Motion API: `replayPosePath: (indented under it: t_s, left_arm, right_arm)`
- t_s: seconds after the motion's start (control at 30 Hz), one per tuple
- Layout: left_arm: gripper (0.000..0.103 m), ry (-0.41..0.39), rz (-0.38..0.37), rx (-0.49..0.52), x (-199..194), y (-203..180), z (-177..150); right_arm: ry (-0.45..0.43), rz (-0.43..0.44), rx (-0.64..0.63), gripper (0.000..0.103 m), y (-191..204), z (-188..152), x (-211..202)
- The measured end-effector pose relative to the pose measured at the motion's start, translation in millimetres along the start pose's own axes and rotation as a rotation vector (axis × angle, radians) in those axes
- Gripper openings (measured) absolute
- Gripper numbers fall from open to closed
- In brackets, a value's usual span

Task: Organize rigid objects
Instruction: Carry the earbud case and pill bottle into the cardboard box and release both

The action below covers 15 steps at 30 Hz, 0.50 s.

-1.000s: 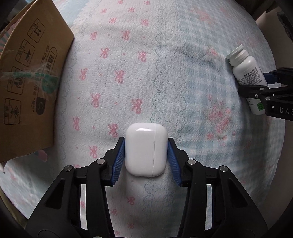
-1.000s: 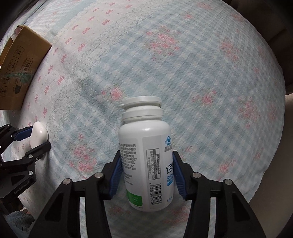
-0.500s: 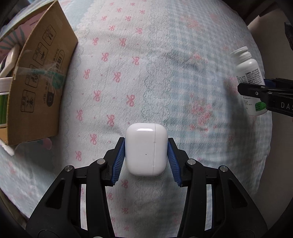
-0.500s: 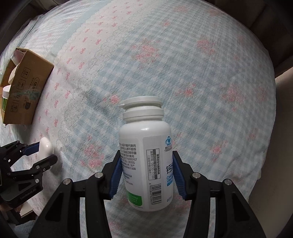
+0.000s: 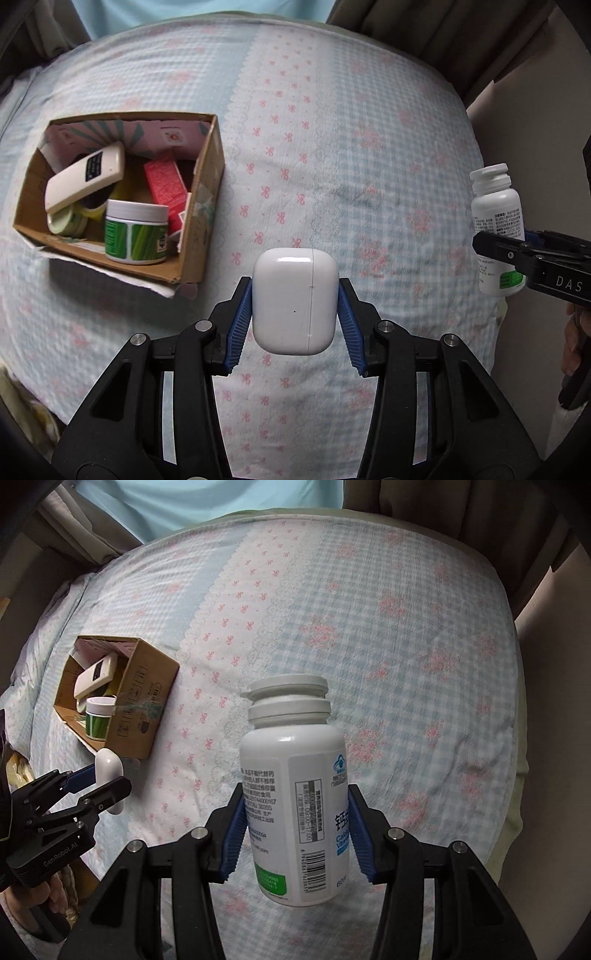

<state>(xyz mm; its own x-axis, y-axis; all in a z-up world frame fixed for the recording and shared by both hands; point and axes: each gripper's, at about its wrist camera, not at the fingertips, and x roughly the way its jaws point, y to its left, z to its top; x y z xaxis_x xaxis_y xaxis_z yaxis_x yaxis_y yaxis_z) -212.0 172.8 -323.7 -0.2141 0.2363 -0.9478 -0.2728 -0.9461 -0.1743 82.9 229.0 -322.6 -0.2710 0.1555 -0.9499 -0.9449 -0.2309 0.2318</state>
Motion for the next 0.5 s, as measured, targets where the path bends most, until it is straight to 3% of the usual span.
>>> replayPosePath:
  t_s: [0.3,0.5]
  left_arm:
    - [0.041,-0.069,-0.007,-0.06,-70.8,75.3,0.3]
    - [0.041,-0.128,-0.003,-0.027,-115.4,128.5,8.8]
  right_arm:
    - [-0.074,0.056,0.046,0.047,71.0,-17.9,-42.6]
    - [-0.1,0.102,0.067,0.047,127.5,-25.1,-63.1]
